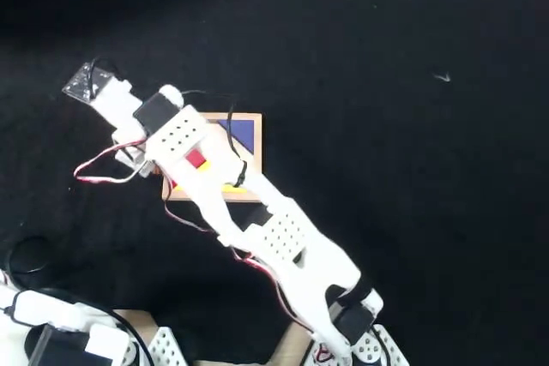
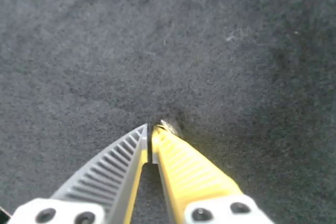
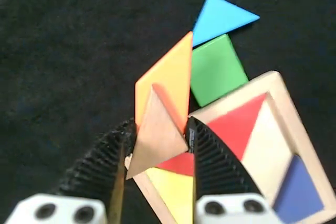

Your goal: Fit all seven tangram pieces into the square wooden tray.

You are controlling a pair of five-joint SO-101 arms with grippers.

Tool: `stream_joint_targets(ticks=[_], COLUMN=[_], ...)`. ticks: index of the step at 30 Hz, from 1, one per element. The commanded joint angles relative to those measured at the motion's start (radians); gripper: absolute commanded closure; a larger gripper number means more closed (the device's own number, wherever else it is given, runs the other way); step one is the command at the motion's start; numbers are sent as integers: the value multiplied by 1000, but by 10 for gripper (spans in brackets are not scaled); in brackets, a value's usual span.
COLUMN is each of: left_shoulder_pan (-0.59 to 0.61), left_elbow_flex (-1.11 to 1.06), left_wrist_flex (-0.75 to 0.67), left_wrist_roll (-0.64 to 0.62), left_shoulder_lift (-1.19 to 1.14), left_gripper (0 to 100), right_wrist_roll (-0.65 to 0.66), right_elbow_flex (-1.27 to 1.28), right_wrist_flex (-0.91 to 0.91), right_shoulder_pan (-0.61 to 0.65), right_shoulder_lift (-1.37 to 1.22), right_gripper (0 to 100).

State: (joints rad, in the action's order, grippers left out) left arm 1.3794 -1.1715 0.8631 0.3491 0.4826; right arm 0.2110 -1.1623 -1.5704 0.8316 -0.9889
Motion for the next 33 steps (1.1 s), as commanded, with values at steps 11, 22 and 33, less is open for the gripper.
stream_joint_targets(ticks=[11,22,33], left_shoulder_pan=[-15,-15,-28], left_elbow_flex=[-2,-2,-4], left_wrist_flex=[-21,-21,-21], left_wrist_roll=[-11,-11,-11], left_shoulder_lift=[6,6,6], left_gripper=[970,970,970], right_wrist_roll=[-60,-57,141], right_elbow_flex=[4,331,1064], right_wrist_flex=[-196,-193,160], right_shoulder_pan=[-193,-278,-657], right_shoulder_lift=[199,456,785], right_gripper=[975,973,973])
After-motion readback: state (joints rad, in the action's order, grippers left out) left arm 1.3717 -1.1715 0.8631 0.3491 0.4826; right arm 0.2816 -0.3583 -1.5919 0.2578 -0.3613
